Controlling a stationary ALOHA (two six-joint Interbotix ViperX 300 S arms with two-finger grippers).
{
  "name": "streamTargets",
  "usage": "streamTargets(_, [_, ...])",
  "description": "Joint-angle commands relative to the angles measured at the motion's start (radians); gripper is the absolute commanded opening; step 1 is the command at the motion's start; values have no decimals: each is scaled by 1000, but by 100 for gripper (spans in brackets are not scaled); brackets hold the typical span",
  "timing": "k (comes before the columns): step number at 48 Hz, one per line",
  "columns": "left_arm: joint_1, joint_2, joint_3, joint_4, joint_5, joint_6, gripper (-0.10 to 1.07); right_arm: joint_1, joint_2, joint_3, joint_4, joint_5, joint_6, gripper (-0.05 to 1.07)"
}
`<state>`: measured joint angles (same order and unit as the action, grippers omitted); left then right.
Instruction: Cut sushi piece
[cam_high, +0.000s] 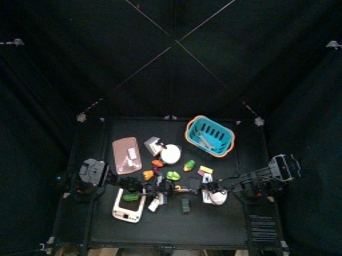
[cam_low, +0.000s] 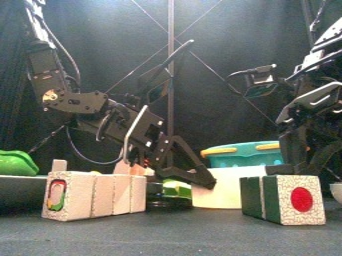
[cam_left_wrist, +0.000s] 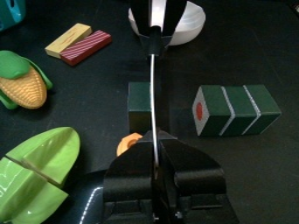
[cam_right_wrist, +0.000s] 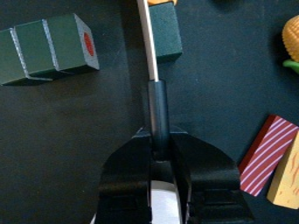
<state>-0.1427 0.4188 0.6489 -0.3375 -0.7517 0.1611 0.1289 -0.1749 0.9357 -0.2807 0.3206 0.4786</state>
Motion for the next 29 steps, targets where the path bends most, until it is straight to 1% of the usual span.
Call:
streamTargets(1, [11,-37,-18,3,-6,0,39,-3,-28,-35,-3,-6,3,43])
streamTargets(6, [9,-54,-18,5,-6,0,39,5,-35,-40,-3,-5,3,43])
streamTargets(12, [-6,-97,-18,35,-6,3,39,14,-55,-48,9,8,5,43])
streamTargets(19, [-37,-147,-17,63,-6,23,39,54,-97,-67,31,54,5,43])
streamTargets(24, [-57,-160,-15,63,-8,32,39,86,-123,-83,40,64,5,43])
streamTargets(29, [-80,-150,-21,61,-8,34,39,118,-140,-92,48,66,5,43])
